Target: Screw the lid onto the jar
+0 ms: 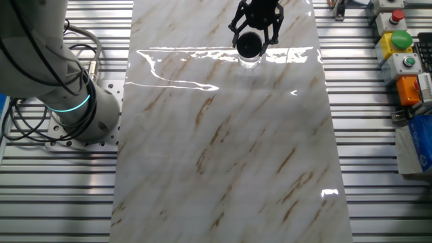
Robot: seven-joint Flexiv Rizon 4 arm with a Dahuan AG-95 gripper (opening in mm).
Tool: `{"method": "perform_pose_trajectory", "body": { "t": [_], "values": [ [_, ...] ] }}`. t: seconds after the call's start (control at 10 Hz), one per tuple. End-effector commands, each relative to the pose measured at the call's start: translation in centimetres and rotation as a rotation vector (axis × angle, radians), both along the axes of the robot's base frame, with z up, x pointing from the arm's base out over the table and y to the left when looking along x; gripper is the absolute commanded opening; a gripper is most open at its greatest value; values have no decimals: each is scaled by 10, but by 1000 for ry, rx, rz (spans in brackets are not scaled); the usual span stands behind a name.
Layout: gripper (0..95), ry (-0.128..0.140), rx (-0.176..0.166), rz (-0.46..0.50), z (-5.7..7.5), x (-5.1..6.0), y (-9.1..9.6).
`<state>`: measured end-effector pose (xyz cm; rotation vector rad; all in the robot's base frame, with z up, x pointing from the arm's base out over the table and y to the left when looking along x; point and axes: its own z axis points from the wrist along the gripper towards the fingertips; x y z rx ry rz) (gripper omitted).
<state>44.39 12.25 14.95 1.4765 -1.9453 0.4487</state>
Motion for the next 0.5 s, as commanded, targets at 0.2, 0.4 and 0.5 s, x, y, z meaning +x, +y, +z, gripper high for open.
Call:
{"method": "perform_pose_trajectory", "body": {
  "t": [0.2,0.4,0.5],
  "values": [
    [0,-2,-3,0,0,0,1],
    [0,-2,-13,-2,0,1,2],
    [0,1,-14,0,-2,4,3]
  ]
}}
